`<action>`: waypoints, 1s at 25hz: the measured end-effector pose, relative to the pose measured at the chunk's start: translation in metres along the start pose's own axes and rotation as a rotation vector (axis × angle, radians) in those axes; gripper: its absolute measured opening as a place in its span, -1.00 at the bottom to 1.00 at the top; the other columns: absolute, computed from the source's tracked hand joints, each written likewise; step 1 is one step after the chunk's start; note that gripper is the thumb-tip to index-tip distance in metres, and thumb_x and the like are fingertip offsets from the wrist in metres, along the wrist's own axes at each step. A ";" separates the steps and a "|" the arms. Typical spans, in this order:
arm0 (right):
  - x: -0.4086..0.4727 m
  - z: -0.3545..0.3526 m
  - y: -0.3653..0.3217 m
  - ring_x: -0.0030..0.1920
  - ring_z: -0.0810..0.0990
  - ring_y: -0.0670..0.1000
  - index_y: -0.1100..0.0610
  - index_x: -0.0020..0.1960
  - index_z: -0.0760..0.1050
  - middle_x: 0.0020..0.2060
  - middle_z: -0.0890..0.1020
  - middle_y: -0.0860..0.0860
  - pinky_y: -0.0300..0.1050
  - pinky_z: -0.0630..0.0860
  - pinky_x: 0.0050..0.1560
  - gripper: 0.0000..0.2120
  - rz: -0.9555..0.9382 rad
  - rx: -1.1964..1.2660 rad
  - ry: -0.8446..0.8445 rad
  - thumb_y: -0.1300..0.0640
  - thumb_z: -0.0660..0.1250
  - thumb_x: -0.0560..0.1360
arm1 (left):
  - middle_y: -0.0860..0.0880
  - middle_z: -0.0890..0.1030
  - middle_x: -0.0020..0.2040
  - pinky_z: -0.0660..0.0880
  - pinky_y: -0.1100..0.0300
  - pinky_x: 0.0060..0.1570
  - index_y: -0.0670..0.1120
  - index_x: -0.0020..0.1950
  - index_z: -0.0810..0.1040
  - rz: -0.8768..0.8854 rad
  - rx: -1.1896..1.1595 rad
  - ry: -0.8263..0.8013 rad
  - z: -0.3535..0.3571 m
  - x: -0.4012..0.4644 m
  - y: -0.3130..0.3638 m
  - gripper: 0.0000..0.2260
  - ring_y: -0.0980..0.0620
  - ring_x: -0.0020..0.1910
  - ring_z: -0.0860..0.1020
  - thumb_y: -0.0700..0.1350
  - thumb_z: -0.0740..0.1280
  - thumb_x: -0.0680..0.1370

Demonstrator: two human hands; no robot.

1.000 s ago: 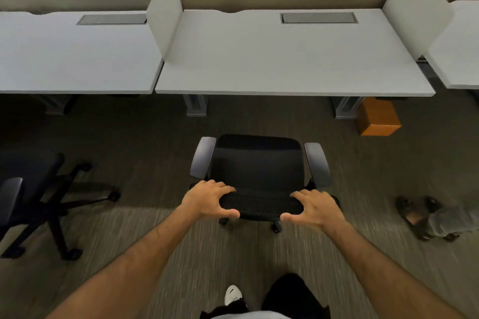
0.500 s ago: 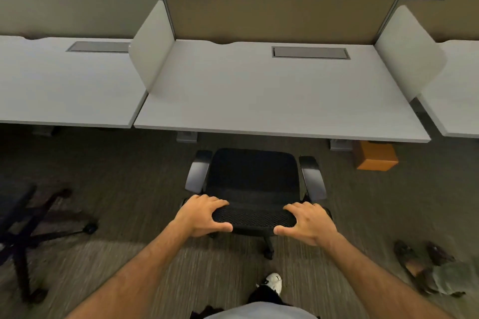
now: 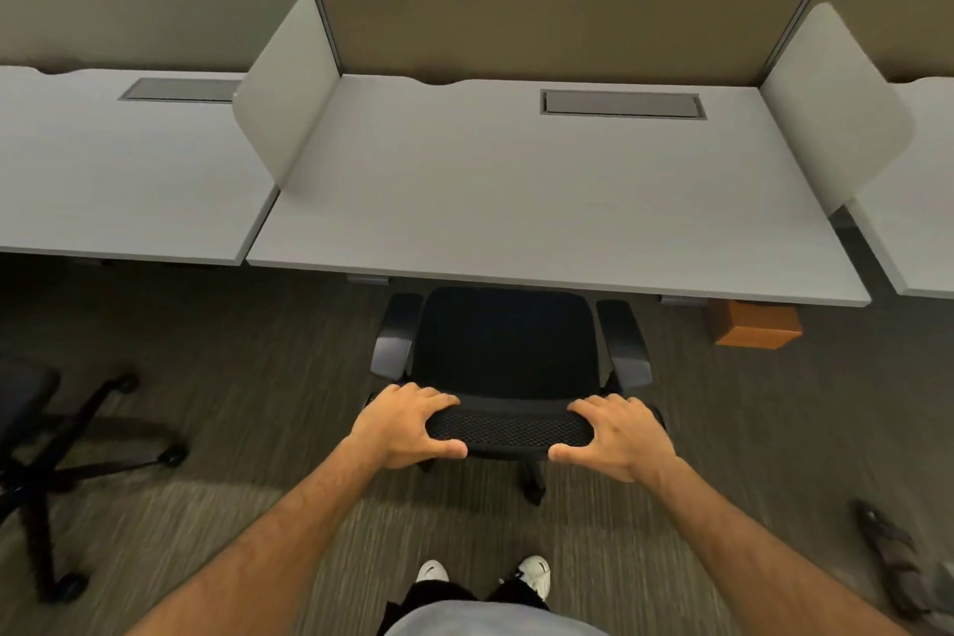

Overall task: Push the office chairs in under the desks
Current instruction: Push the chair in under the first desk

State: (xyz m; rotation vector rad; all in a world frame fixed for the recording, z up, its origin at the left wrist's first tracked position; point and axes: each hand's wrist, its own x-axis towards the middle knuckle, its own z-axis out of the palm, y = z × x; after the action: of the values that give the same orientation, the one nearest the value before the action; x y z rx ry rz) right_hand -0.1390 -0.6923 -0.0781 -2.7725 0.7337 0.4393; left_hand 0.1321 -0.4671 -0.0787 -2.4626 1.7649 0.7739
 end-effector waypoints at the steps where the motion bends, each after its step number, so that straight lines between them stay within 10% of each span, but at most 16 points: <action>1: 0.003 -0.002 0.002 0.23 0.52 0.00 -0.07 0.44 0.42 0.28 0.58 -0.10 0.06 0.39 0.23 0.05 0.002 0.000 0.005 -0.74 -0.15 0.29 | 0.13 0.50 0.41 0.31 0.02 0.32 0.20 0.53 0.32 0.002 0.001 0.003 -0.001 0.004 0.000 -0.12 0.07 0.32 0.44 0.68 -0.01 0.37; 17: 0.030 -0.033 0.016 0.27 0.48 -0.07 -0.08 0.48 0.37 0.34 0.53 -0.11 0.00 0.39 0.29 -0.08 0.004 0.090 -0.123 -0.66 -0.11 0.39 | 0.06 0.50 0.43 0.30 -0.04 0.41 0.09 0.53 0.34 0.042 0.022 0.061 -0.007 0.034 -0.005 -0.10 0.01 0.36 0.45 0.65 -0.04 0.42; 25: 0.075 -0.077 -0.141 0.47 0.34 -0.04 -0.01 0.55 0.32 0.47 0.44 -0.02 -0.10 0.28 0.43 -0.42 -0.237 0.289 -0.038 -0.27 0.17 0.63 | 0.02 0.33 0.58 0.00 -0.02 0.59 0.03 0.58 0.30 -0.049 -0.104 0.337 -0.016 -0.039 -0.087 -0.30 0.04 0.59 0.17 0.42 -0.12 0.62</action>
State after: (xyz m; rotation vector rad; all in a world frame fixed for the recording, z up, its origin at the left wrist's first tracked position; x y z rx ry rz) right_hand 0.0128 -0.6300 -0.0110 -2.5296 0.4144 0.3096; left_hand 0.2066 -0.4056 -0.0722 -2.8340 1.7907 0.4806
